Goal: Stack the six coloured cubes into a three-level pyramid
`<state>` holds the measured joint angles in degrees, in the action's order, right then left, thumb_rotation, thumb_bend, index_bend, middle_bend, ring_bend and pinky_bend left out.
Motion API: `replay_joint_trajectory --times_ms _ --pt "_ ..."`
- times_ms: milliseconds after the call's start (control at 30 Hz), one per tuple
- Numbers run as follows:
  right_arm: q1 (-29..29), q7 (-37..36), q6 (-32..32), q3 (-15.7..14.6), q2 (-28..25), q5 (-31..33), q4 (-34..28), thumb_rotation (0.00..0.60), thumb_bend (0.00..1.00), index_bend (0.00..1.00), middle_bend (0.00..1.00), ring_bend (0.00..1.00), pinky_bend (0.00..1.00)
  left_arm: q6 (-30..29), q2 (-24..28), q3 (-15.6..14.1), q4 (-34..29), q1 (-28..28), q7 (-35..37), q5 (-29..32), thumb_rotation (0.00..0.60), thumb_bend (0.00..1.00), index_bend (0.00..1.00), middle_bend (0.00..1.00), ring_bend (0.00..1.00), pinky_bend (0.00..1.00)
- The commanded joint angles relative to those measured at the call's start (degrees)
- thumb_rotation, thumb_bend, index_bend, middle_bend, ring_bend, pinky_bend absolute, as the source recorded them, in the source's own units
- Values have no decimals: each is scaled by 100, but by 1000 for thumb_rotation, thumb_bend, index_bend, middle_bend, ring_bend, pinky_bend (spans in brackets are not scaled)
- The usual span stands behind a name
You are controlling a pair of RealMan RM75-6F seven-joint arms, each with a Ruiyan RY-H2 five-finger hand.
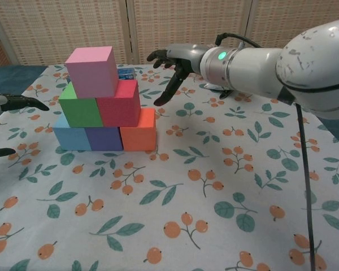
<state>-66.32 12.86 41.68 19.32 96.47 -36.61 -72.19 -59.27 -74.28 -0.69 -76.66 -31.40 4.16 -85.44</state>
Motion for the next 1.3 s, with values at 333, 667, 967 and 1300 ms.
replay_joint_trajectory --times_ms 333,667,967,1300 --pt "57 -16 -293 -226 294 95 660 600 27 0 41 0 0 285 -413 -111 698 173 379 244 600 291 103 51 0 54" --pt "-53 -179 -511 -140 809 -60 1359 600 27 0 38 0 0 400 -656 -123 989 82 585 86 600 290 103 52 0 53" --pt "-131 -388 -649 2 1197 -299 1880 600 27 0 38 0 0 472 -759 -107 946 -77 535 -63 600 289 102 51 0 53" --pt "-161 -513 -734 133 1352 -497 2098 600 27 0 38 0 0 516 -761 -115 859 -167 405 -122 600 289 102 51 0 52"
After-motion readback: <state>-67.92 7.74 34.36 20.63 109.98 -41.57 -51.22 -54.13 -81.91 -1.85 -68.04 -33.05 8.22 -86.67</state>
